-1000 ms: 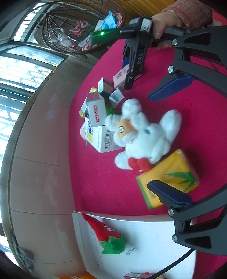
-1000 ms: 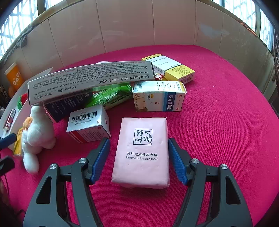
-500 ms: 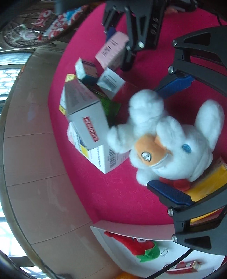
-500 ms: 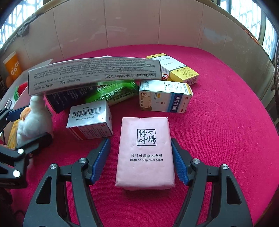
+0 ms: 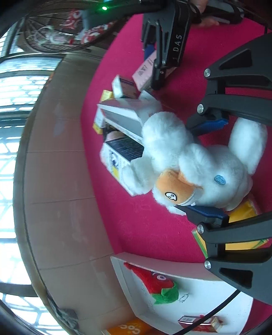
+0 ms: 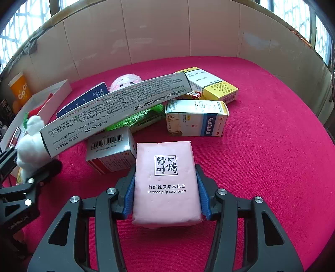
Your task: Organize objects
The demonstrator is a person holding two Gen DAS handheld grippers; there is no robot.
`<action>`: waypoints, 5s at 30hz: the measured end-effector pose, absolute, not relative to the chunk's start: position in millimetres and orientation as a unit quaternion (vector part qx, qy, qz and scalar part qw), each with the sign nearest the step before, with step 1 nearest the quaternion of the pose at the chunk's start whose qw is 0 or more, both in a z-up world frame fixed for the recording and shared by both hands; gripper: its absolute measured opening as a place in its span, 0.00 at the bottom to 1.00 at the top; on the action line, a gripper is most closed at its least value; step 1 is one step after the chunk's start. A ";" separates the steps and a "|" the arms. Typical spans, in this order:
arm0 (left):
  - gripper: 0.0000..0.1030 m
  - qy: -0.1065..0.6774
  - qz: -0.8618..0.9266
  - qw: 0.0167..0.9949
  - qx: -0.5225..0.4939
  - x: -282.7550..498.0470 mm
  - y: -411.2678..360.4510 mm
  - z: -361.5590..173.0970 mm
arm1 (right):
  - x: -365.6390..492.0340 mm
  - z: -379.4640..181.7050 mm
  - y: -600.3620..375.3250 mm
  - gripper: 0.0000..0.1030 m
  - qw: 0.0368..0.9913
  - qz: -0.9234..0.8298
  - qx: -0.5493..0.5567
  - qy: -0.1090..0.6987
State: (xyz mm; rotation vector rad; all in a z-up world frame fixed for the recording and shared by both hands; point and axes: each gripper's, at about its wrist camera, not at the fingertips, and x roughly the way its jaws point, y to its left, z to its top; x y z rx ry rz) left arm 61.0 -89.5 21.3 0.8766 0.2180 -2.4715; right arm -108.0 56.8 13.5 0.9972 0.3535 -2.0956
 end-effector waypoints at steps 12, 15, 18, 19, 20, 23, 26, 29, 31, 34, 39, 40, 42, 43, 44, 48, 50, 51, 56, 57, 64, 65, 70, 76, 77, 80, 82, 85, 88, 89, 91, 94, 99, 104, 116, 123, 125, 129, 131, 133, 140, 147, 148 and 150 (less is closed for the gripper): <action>0.56 0.090 -0.916 0.324 0.220 92.2 -85.1 41.2 | -92.2 35.6 80.4 0.49 0.375 -0.867 0.313 0.099; 0.56 0.102 -0.912 0.344 0.199 106.1 -89.6 44.1 | -82.7 46.2 95.2 0.49 0.365 -0.889 0.268 0.073; 0.56 0.102 -0.911 0.348 0.193 112.2 -90.1 45.4 | -68.1 55.5 102.8 0.49 0.363 -0.902 0.222 0.068; 0.56 0.101 -0.912 0.349 0.192 114.7 -90.2 45.5 | -64.6 57.4 103.1 0.49 0.363 -0.904 0.213 0.070; 0.56 0.100 -0.912 0.349 0.192 116.7 -90.5 45.5 | -61.4 58.7 102.4 0.49 0.364 -0.906 0.204 0.073; 0.56 0.100 -0.912 0.350 0.191 122.0 -89.0 45.0 | -55.8 60.9 98.0 0.49 0.367 -0.906 0.193 0.085; 0.56 0.096 -0.910 0.356 0.189 127.4 -87.9 44.9 | -53.5 61.8 94.8 0.49 0.368 -0.905 0.192 0.088; 0.56 0.085 -0.909 0.363 0.186 134.6 -85.9 46.5 | -51.7 60.7 92.4 0.49 0.369 -0.904 0.194 0.091; 0.56 0.081 -0.908 0.368 0.185 137.9 -85.7 47.4 | -48.4 60.4 93.1 0.49 0.371 -0.904 0.194 0.091; 0.56 0.080 -0.906 0.373 0.184 143.0 -87.1 47.8 | -43.8 59.8 89.6 0.49 0.376 -0.901 0.195 0.093; 0.56 0.073 -0.905 0.377 0.181 147.6 -85.5 48.7 | -33.7 58.9 81.5 0.49 0.387 -0.896 0.193 0.099; 0.56 0.069 -0.906 0.378 0.179 148.3 -83.8 49.1 | -31.8 58.7 80.2 0.49 0.388 -0.896 0.192 0.100; 0.56 0.058 -0.907 0.377 0.178 148.2 -80.2 49.8 | -27.6 58.4 77.2 0.49 0.392 -0.894 0.190 0.103; 0.56 0.055 -0.907 0.377 0.178 148.0 -79.3 50.2 | -26.4 58.5 76.2 0.49 0.393 -0.894 0.189 0.104; 0.56 0.054 -0.908 0.377 0.178 148.3 -78.6 50.3 | -25.2 58.4 75.1 0.49 0.394 -0.893 0.189 0.104; 0.56 0.060 -0.907 0.378 0.176 151.6 -80.4 50.1 | -21.3 58.2 71.2 0.49 0.398 -0.891 0.189 0.109; 0.56 0.063 -0.906 0.381 0.174 154.8 -81.8 50.1 | -20.2 58.3 69.6 0.49 0.400 -0.890 0.189 0.111; 0.56 0.064 -0.906 0.382 0.173 156.7 -82.5 50.2 | -19.2 58.1 68.9 0.49 0.401 -0.890 0.189 0.111; 0.56 0.059 -0.898 0.401 0.172 168.1 -87.2 51.6 | -17.0 58.2 66.4 0.49 0.403 -0.888 0.188 0.115; 0.56 0.056 -0.896 0.406 0.170 170.7 -88.4 52.2 | -16.7 58.1 66.0 0.49 0.404 -0.888 0.189 0.116; 0.56 0.059 -0.877 0.450 0.160 196.1 -109.2 54.1 | -12.7 57.9 62.1 0.49 0.407 -0.885 0.188 0.123; 0.56 0.063 -0.874 0.454 0.159 199.4 -112.2 54.1 | -12.0 57.7 61.5 0.49 0.408 -0.885 0.188 0.124; 0.56 0.069 -0.867 0.469 0.155 212.1 -120.5 54.5 | -9.1 57.8 58.4 0.49 0.410 -0.883 0.188 0.128; 0.56 0.070 -0.863 0.475 0.154 218.4 -124.7 55.0 | -5.4 57.0 55.0 0.49 0.414 -0.881 0.187 0.134; 0.56 0.071 -0.863 0.476 0.154 219.5 -125.5 55.0 | -4.5 56.9 54.4 0.49 0.415 -0.880 0.187 0.135; 0.56 0.076 -0.860 0.480 0.153 224.0 -128.3 54.5 | -1.3 56.6 51.6 0.49 0.417 -0.878 0.186 0.140; 0.56 0.079 -0.859 0.483 0.153 227.6 -130.7 54.5 | 1.2 56.5 49.8 0.49 0.420 -0.877 0.185 0.143; 0.56 0.083 -0.856 0.487 0.152 231.3 -132.6 54.1 | 4.8 56.3 47.3 0.49 0.423 -0.875 0.183 0.148; 0.56 0.085 -0.855 0.489 0.152 233.2 -133.7 54.0 | 7.5 55.9 45.5 0.49 0.425 -0.873 0.182 0.151; 0.56 0.085 -0.855 0.489 0.151 233.6 -133.8 54.1 | 8.2 55.7 44.9 0.49 0.426 -0.873 0.182 0.153; 0.56 0.085 -0.855 0.489 0.150 234.3 -133.3 54.0 | 9.5 55.5 43.8 0.49 0.427 -0.872 0.182 0.155; 0.56 0.084 -0.855 0.489 0.150 234.7 -133.7 54.1 | 11.5 55.2 42.5 0.49 0.428 -0.871 0.181 0.157; 0.56 0.087 -0.855 0.489 0.150 235.0 -134.0 54.1 | 13.9 54.7 40.6 0.49 0.430 -0.870 0.181 0.160; 0.56 0.092 -0.853 0.492 0.149 237.2 -135.2 53.8 | 14.9 54.6 39.7 0.49 0.431 -0.869 0.181 0.161; 0.56 0.079 -0.840 0.511 0.163 250.8 -141.3 54.8 | 27.7 55.3 17.8 0.49 0.470 -0.846 0.192 0.163; 0.56 0.094 -0.835 0.517 0.165 262.0 -157.7 61.5 | 53.9 72.9 -8.7 0.49 0.509 -0.827 0.167 0.172; 0.56 0.091 -0.833 0.520 0.164 263.5 -160.9 65.3 | 56.9 78.5 -16.2 0.49 0.518 -0.822 0.169 0.168; 0.56 0.089 -0.832 0.520 0.171 263.0 -168.7 72.3 | 62.0 89.9 -32.1 0.49 0.534 -0.812 0.175 0.158; 0.56 0.096 -0.832 0.517 0.175 262.6 -174.8 75.0 | 64.5 95.2 -39.5 0.49 0.542 -0.806 0.178 0.157; 0.57 0.109 -0.833 0.513 0.179 263.4 -183.7 77.4 | 66.9 100.5 -48.5 0.49 0.551 -0.799 0.184 0.156; 0.57 0.147 -0.823 0.507 0.210 255.4 -224.1 77.0 | 78.6 111.4 -88.5 0.49 0.581 -0.769 0.210 0.164; 0.58 0.193 -0.820 0.489 0.225 239.0 -277.9 85.9 | 93.0 102.4 -135.1 0.49 0.603 -0.735 0.253 0.176; 0.58 0.202 -0.818 0.490 0.224 237.8 -284.5 86.4 | 95.2 100.6 -140.6 0.49 0.606 -0.732 0.257 0.176; 0.59 0.217 -0.814 0.490 0.226 235.5 -295.3 86.2 | 99.3 95.6 -152.8 0.49 0.609 -0.724 0.269 0.180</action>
